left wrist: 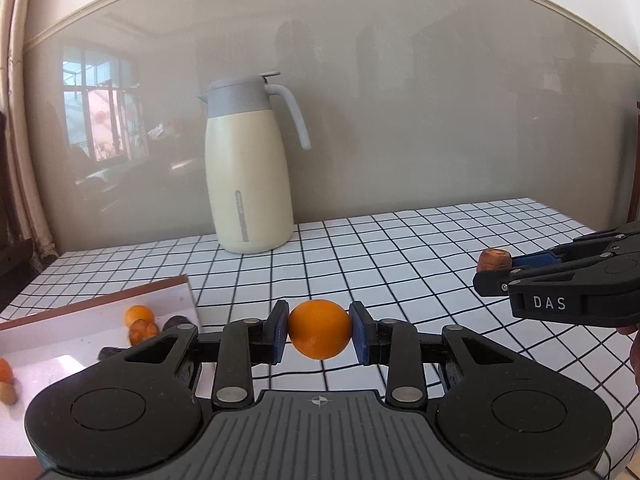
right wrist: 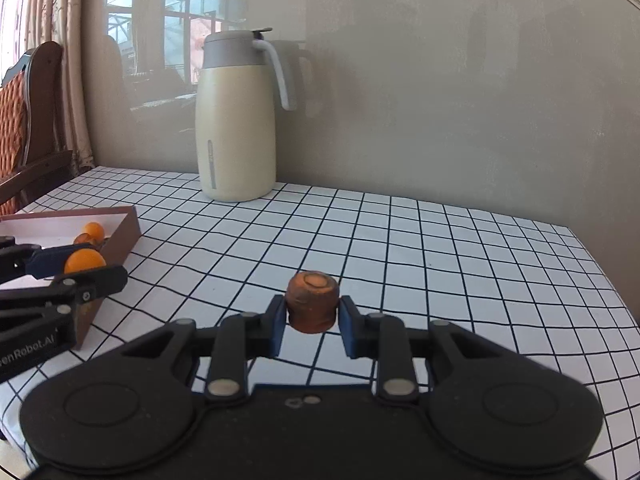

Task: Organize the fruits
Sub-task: 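Carry the small orange and carrot piece into the tray and open both grippers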

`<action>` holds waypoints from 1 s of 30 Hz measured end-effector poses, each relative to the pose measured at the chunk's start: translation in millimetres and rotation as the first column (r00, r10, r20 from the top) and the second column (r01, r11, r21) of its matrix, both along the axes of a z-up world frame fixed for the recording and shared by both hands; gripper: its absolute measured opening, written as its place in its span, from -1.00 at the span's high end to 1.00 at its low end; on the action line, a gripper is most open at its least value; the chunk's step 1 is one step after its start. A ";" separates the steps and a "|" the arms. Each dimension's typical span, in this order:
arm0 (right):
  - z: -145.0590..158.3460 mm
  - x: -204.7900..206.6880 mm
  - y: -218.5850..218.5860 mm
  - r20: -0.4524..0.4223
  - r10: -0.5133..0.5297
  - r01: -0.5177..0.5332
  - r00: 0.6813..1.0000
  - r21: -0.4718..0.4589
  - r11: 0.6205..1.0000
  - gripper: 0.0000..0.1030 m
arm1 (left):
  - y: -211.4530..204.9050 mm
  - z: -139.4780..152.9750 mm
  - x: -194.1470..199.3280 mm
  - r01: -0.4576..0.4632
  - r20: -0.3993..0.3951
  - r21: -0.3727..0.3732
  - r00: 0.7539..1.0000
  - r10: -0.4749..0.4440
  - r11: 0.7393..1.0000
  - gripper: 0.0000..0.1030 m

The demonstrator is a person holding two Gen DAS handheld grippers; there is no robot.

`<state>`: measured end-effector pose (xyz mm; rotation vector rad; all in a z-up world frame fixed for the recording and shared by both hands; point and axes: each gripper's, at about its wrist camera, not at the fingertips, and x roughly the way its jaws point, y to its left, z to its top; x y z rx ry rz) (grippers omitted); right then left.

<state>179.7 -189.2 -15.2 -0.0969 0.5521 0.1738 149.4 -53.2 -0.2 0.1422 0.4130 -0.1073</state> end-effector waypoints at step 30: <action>15.3 -51.7 197.7 0.031 0.407 -0.407 0.913 -0.020 0.913 0.62 | 204.7 13.1 -74.3 -0.375 0.050 -0.034 0.925 0.377 0.926 0.36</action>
